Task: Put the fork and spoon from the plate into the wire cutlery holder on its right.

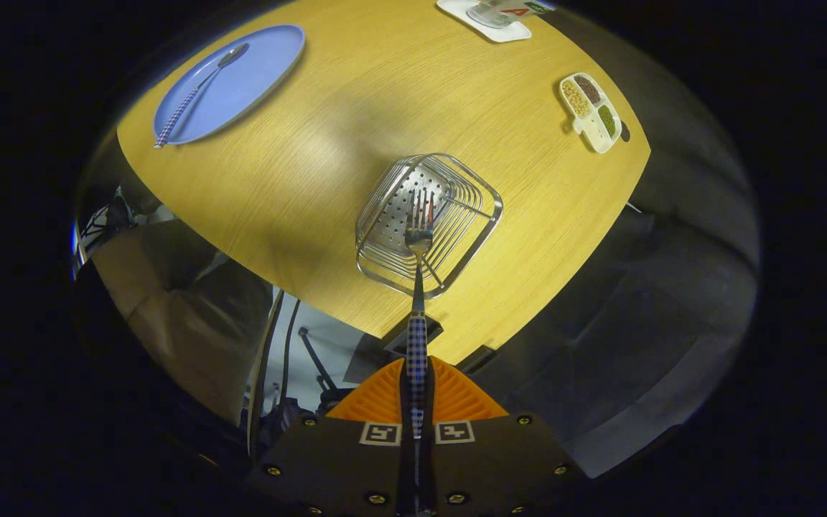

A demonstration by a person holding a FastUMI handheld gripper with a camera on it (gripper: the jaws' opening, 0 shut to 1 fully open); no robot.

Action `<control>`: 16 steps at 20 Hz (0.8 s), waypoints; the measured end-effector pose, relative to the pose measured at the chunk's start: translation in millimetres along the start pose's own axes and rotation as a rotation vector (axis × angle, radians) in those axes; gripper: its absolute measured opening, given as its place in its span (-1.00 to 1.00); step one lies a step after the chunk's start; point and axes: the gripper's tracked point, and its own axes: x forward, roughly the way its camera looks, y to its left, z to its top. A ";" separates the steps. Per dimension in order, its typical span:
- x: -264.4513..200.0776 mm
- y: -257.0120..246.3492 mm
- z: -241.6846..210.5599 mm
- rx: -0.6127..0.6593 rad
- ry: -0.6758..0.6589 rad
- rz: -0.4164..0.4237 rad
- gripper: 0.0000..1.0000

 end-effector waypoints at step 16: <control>17.2 -5.9 24.4 -0.016 -0.005 0.023 -0.81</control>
